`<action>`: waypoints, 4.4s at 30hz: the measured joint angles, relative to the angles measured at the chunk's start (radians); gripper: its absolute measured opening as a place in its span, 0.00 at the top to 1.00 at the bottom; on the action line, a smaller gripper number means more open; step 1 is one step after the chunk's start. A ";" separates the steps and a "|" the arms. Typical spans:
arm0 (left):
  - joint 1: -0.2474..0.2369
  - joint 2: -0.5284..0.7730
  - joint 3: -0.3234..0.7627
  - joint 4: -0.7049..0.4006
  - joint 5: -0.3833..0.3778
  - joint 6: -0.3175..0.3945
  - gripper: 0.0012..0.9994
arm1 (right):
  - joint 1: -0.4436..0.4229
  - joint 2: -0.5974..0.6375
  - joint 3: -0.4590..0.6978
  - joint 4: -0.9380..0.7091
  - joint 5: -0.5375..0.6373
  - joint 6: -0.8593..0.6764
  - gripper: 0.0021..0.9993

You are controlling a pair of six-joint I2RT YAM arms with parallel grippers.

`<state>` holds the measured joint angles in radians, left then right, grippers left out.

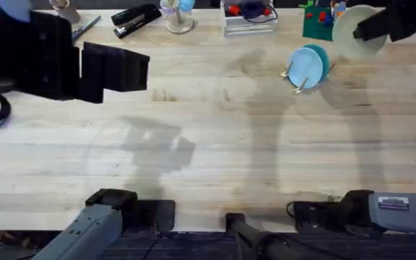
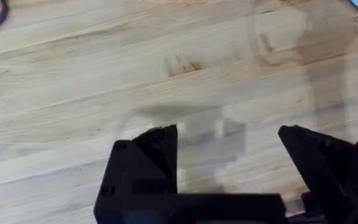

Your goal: Pick up the plates from the table one by one and place each into a slot on the dish rack.

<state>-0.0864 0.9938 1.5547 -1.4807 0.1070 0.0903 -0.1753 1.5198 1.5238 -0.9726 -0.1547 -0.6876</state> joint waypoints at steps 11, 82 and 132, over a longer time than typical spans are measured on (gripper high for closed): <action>0.000 0.000 0.000 0.000 0.000 0.000 0.01 | 0.000 0.030 0.000 0.008 0.000 0.000 0.97; 0.000 0.000 0.000 0.000 0.000 0.000 0.01 | 0.036 0.210 0.000 0.105 -0.003 0.011 0.97; 0.000 0.000 0.000 0.000 0.000 0.000 0.01 | 0.036 0.223 -0.001 0.113 -0.003 0.047 0.97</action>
<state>-0.0864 0.9936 1.5547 -1.4807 0.1067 0.0902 -0.1394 1.7432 1.5230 -0.8597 -0.1581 -0.6405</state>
